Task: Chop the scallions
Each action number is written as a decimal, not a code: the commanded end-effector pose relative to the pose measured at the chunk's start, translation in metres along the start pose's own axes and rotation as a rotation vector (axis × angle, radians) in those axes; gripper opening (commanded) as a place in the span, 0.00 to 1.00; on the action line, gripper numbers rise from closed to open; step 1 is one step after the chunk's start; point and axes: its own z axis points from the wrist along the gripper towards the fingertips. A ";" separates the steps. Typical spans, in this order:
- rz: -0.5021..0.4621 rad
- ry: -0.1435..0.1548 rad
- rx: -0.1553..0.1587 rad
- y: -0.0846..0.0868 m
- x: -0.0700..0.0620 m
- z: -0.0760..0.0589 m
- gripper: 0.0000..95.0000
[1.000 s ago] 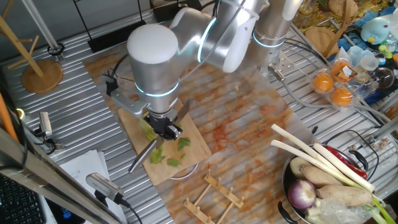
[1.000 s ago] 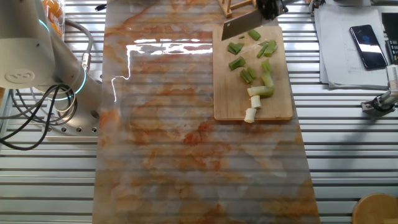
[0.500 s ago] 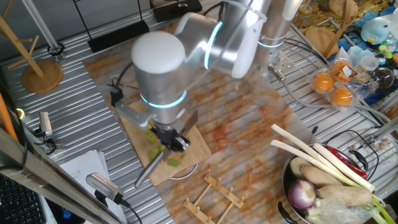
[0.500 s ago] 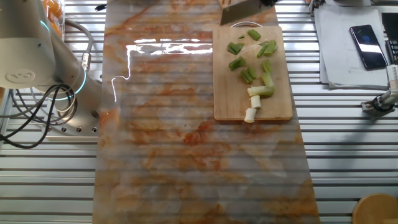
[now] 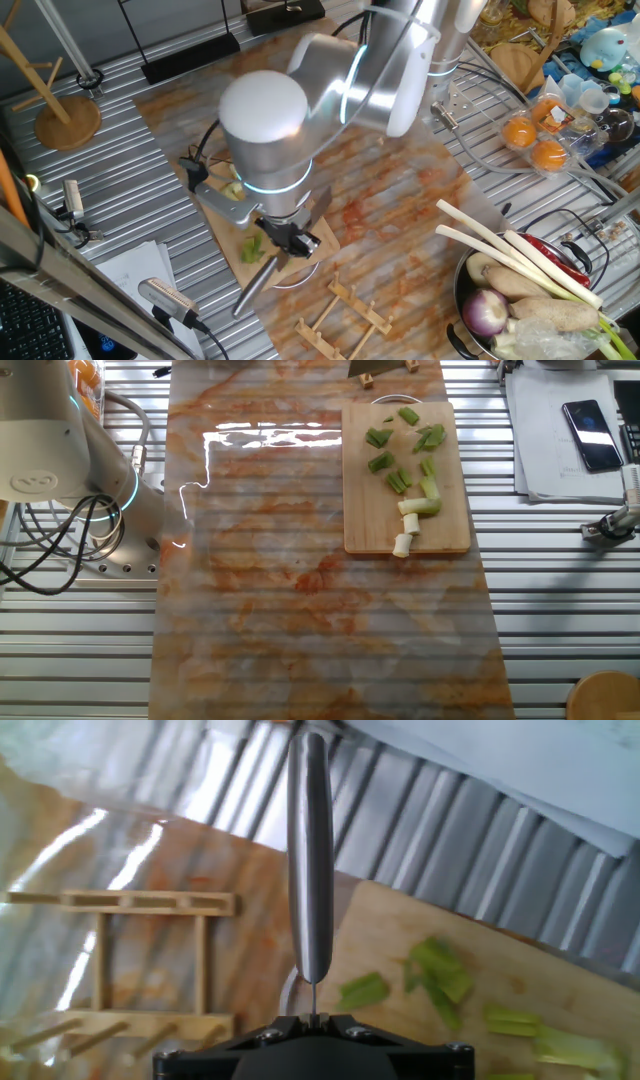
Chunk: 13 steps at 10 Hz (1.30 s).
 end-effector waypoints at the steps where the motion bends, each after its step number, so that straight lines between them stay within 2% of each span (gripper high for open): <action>1: 0.007 0.012 -0.027 0.008 -0.001 0.001 0.00; 2: 0.009 0.010 -0.033 0.014 -0.003 0.001 0.00; 5: 0.045 0.016 -0.025 0.022 -0.014 -0.006 0.00; 10: 0.054 0.015 -0.009 0.022 -0.014 -0.006 0.00; 11: 0.060 0.019 0.008 0.022 -0.014 -0.006 0.00; 12: 0.062 0.033 0.064 0.022 -0.014 -0.006 0.00; 13: 0.078 0.017 0.073 0.022 -0.014 -0.006 0.00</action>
